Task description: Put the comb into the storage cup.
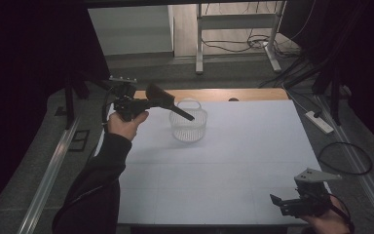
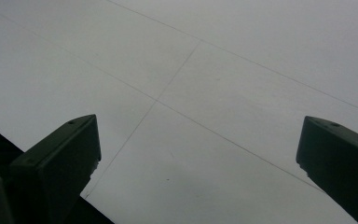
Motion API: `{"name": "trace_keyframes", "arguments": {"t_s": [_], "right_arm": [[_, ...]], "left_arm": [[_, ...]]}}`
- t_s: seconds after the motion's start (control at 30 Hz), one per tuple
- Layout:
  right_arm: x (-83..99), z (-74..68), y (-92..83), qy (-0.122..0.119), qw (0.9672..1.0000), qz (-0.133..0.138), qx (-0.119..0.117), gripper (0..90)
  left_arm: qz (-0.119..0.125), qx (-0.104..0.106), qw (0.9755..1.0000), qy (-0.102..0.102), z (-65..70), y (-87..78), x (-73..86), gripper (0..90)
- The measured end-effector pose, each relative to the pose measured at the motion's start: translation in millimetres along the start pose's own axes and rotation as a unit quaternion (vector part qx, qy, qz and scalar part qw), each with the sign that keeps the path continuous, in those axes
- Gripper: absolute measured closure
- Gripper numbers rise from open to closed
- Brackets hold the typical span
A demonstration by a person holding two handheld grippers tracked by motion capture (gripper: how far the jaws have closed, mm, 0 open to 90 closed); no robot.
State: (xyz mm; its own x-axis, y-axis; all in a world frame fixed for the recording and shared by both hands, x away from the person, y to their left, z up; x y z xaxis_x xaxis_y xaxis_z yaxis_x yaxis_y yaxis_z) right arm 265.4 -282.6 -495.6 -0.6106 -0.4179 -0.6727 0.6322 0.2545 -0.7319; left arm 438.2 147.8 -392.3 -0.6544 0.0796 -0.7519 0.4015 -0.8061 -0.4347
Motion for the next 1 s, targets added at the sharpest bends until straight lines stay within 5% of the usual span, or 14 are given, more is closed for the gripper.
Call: {"name": "trace_keyframes", "arguments": {"t_s": [1.0], "right_arm": [[0.0, 0.8, -1.1, 0.005, 1.0, 0.004, -0.004, 1.1]], "left_arm": [[-0.013, -0.012, 0.9998, -0.012, -15.0, 36.0, 4.5, 83.3]]}}
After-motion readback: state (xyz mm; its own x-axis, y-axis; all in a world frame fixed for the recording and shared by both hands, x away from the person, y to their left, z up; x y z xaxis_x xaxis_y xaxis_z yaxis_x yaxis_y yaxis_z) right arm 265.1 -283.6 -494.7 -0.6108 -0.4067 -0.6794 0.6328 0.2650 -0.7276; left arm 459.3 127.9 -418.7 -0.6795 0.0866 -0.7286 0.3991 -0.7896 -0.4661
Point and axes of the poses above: each handheld gripper's, and its own axes: y roughly forward along the jaws, x roughly out of its underside, z roughly to its right, the point moved 7 cm from there along y, roughly forward along the jaws, and after that the axes turned 8 degrees about x, right-handed, at the moved point
